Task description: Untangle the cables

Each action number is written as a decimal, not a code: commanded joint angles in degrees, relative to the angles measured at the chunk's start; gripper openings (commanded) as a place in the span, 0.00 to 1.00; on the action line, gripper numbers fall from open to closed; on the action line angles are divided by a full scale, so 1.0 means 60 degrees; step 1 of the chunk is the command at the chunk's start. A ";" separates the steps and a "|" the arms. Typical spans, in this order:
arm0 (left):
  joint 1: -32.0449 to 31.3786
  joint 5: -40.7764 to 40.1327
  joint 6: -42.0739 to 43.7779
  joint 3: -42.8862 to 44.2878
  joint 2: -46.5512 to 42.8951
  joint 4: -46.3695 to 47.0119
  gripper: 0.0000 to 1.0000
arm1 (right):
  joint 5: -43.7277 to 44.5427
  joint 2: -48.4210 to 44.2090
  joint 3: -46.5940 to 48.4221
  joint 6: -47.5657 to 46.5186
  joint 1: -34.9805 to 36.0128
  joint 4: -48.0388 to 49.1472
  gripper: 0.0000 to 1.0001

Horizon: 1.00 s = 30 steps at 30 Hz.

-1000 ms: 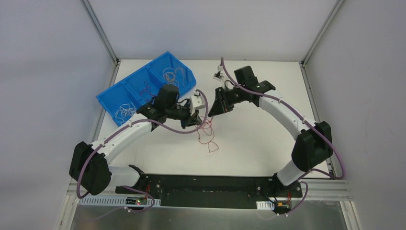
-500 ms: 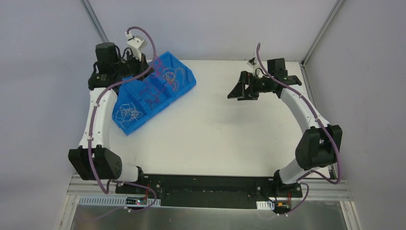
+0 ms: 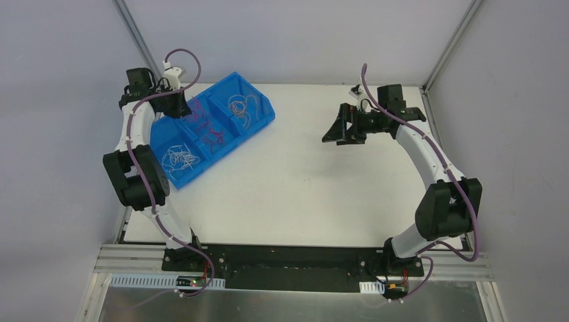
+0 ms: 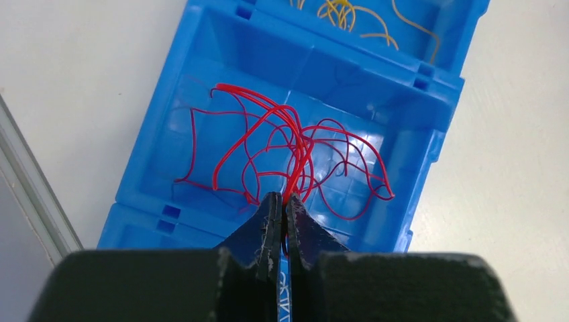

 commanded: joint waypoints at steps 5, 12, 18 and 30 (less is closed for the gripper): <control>-0.0593 -0.1384 0.0829 -0.0039 0.0304 -0.0331 0.36 | 0.0088 -0.0111 -0.0058 -0.0384 -0.0061 -0.0462 0.99; -0.0610 -0.2175 0.0150 0.0637 -0.0672 -0.1515 0.82 | 0.0372 -0.0507 -0.0287 -0.0541 -0.0328 -0.0647 0.99; -0.0617 -0.2740 -0.0481 0.2843 -0.0808 -0.4950 0.99 | 0.1097 -0.1169 -0.0515 -0.0510 -0.1057 -0.0802 0.99; -0.0832 -0.2292 -0.3480 -0.0250 -0.3198 -0.5759 0.99 | 0.2397 -0.2937 -0.2241 0.0661 -0.3533 -0.0948 1.00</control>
